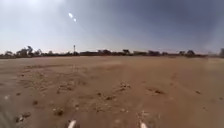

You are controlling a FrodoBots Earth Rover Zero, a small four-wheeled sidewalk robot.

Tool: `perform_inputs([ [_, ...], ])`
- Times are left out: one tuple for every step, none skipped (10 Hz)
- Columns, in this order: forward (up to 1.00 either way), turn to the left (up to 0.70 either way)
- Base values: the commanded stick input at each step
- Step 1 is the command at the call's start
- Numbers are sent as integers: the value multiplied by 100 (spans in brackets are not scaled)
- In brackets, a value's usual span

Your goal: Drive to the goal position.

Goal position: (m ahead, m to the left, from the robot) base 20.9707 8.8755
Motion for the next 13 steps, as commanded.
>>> perform_inputs([
  [70, 0],
  [70, 0],
  [70, 0],
  [70, 0],
  [70, 0],
  [70, 0],
  [70, 0],
  [70, 0],
  [70, 0],
  [70, 0],
  [70, 0],
  [70, 0],
  [70, 0],
])
